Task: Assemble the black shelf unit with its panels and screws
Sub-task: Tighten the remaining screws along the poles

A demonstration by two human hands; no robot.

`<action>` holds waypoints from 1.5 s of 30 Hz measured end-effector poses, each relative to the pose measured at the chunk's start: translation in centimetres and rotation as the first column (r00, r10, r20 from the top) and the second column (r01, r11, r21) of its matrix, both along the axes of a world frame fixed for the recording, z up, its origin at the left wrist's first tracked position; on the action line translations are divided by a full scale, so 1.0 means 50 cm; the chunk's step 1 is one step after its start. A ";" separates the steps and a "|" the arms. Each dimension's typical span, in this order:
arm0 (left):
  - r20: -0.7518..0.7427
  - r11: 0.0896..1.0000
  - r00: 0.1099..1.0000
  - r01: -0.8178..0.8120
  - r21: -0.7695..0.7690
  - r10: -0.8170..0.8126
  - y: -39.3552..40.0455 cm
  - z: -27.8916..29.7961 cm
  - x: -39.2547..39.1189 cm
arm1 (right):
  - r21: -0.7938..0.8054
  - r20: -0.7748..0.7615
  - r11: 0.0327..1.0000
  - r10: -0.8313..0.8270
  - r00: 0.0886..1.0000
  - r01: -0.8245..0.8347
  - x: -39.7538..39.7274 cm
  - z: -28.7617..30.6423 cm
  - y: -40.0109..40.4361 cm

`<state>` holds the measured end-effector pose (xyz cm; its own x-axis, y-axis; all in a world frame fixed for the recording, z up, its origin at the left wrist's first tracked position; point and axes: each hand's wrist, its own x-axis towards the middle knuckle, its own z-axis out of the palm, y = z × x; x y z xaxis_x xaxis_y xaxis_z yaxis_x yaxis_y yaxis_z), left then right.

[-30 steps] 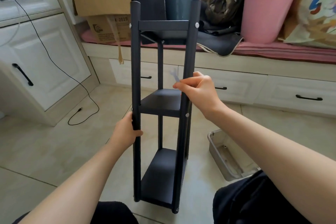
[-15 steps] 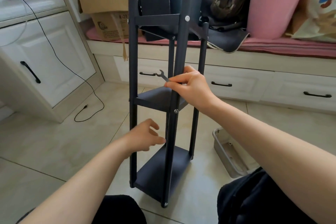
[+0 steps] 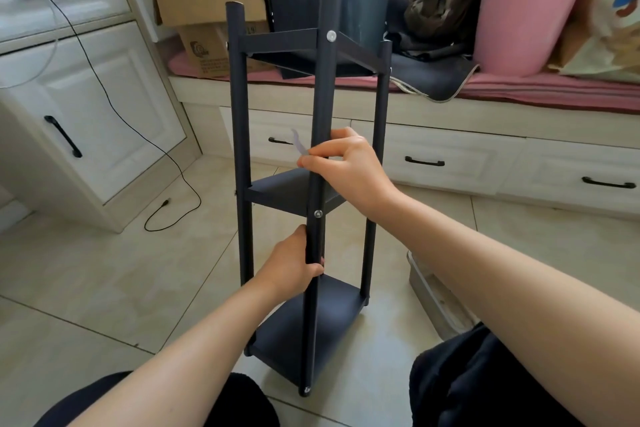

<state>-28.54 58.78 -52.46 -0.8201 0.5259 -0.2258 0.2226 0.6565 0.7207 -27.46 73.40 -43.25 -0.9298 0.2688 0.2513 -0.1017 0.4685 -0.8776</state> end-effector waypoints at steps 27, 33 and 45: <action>-0.143 0.924 0.972 -0.224 -0.311 0.187 -0.009 0.045 -0.051 | -0.075 0.274 0.996 -0.024 0.962 0.046 0.031 -0.263 0.000; -0.128 0.921 0.970 -0.238 -0.309 0.207 -0.027 0.058 -0.067 | -0.089 0.254 0.996 0.005 0.967 0.019 -0.027 -0.259 -0.041; -0.106 0.939 0.967 -0.249 -0.238 0.230 -0.035 0.046 -0.081 | -0.233 0.144 0.972 0.051 0.988 -0.017 -0.063 -0.253 -0.058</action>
